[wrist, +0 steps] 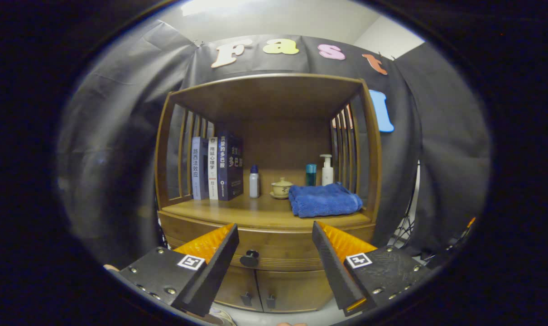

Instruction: Pull open the drawer, take out the items inside it, and place them on the countertop above the cabinet.

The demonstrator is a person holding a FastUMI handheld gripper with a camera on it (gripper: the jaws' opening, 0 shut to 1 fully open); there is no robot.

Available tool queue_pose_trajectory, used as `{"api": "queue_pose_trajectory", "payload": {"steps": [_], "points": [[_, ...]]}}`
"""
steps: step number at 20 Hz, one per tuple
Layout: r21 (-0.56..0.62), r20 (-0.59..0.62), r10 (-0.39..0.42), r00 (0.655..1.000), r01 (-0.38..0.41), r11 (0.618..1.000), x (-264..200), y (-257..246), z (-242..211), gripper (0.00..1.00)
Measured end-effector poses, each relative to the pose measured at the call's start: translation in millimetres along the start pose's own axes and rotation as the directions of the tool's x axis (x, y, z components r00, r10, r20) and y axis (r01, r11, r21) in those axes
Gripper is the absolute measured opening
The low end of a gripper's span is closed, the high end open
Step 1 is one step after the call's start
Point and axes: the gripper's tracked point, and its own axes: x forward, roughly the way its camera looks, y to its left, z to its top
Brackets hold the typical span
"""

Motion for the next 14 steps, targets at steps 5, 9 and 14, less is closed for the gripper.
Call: {"api": "queue_pose_trajectory", "payload": {"steps": [5,9,14], "points": [[-0.023,-0.043,-0.055,0.998,0.054,0.998,45.6,5.4,-36.7,0.98],[0.003,-0.126,-0.046,0.991,0.047,0.999,63.7,30.6,-80.3,0.91],[-0.007,-0.227,-0.049,0.973,0.049,0.999,75.7,46.3,-130.8,0.7]]}}
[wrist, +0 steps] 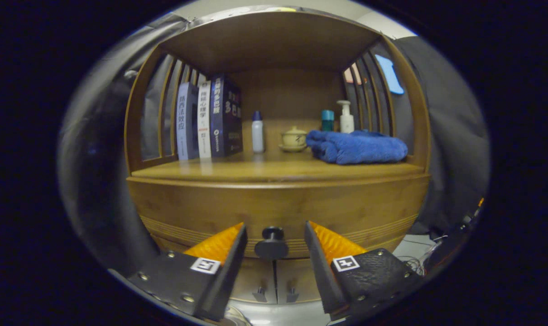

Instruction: Pull open the drawer, take out the items inside it, and place them on the countertop above the cabinet.

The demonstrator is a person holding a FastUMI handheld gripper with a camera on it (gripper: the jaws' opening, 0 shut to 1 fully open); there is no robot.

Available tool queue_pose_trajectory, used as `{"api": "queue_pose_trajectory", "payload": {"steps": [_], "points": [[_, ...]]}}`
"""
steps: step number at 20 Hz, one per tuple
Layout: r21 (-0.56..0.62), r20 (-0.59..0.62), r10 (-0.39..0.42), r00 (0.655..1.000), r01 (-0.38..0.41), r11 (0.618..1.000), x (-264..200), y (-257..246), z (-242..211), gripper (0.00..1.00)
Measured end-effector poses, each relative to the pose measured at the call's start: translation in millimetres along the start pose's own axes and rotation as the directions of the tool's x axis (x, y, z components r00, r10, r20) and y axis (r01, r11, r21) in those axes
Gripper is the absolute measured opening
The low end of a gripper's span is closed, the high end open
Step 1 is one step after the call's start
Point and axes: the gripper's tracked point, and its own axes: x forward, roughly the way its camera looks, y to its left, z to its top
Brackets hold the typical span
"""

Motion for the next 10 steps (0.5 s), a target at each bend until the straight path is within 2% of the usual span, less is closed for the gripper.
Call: {"api": "queue_pose_trajectory", "payload": {"steps": [2,4,9,10], "points": [[0.019,-0.037,0.01,0.999,-0.01,1.0,8.7,6.3,-10.5,0.54],[0.05,-0.06,-0.011,0.998,0.014,0.999,13.0,5.1,-12.5,0.45],[0.153,-0.113,-0.03,0.993,0.047,0.987,10.5,2.8,-12.8,0.4],[0.152,-0.121,-0.017,0.993,0.035,0.988,15.0,1.8,-16.4,0.35]]}}
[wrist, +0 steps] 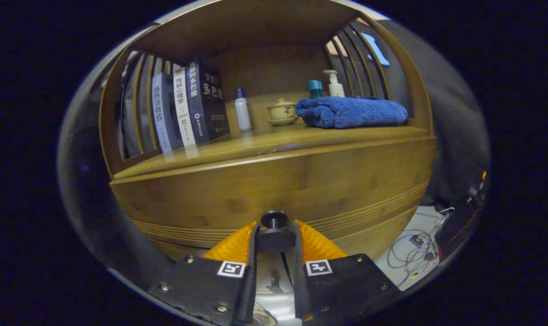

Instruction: Pull open the drawer, take out the items inside it, and place them on the countertop above the cabinet.

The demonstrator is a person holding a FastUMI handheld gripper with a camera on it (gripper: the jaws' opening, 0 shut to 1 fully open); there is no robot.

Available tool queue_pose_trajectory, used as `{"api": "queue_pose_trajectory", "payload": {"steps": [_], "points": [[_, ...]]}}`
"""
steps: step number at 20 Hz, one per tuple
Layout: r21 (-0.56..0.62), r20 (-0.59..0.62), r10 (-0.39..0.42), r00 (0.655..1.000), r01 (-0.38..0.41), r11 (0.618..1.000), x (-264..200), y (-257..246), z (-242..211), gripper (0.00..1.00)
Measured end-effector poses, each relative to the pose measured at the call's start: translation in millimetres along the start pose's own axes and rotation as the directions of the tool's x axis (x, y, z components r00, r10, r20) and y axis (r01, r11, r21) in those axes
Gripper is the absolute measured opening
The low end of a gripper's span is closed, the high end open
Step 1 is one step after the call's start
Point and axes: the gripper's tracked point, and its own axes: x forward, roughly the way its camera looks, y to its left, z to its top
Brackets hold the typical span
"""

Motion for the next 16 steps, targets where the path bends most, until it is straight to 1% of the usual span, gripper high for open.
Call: {"api": "queue_pose_trajectory", "payload": {"steps": [1,4,7,12,14,16], "points": [[-0.005,-0.005,-0.001,1.0,0.001,1.0,-4.3,-1.9,0.7,0.3],[-0.034,-0.03,-0.015,0.999,0.014,0.999,-10.9,-4.2,-5.4,0.3],[-0.02,-0.024,-0.003,1.0,0.002,1.0,-38.4,-7.8,-12.6,0.3],[-0.051,-0.048,0.011,0.999,-0.013,0.999,-81.6,-13.5,-25.4,0.3],[-0.031,-0.057,0.004,0.998,-0.005,1.0,-93.1,-14.9,-29.4,0.3],[-0.039,-0.069,0.012,0.998,-0.015,0.999,-103.3,-13.5,-33.8,0.3]]}}
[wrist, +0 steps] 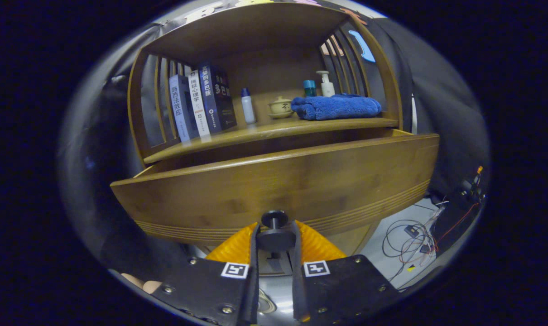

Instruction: Pull open the drawer, take out the items inside it, and place them on the countertop above the cabinet.

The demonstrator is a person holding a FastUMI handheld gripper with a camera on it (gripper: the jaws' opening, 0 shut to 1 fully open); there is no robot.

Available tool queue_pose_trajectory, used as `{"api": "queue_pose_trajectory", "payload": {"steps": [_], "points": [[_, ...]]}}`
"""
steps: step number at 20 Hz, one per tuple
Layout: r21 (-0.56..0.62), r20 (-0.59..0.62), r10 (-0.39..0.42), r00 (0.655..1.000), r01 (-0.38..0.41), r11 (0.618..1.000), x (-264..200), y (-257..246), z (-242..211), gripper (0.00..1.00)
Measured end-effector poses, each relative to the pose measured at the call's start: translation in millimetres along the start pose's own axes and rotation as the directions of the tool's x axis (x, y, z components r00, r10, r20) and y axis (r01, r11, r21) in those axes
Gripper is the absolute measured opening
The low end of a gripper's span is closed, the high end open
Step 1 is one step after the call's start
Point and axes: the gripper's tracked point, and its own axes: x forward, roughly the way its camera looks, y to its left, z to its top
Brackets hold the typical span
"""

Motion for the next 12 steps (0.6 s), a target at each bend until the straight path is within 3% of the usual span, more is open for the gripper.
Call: {"api": "queue_pose_trajectory", "payload": {"steps": [12], "points": [[-0.034,-0.058,0.018,0.998,-0.02,0.999,-51.0,-4.2,-29.0,0.3]]}}
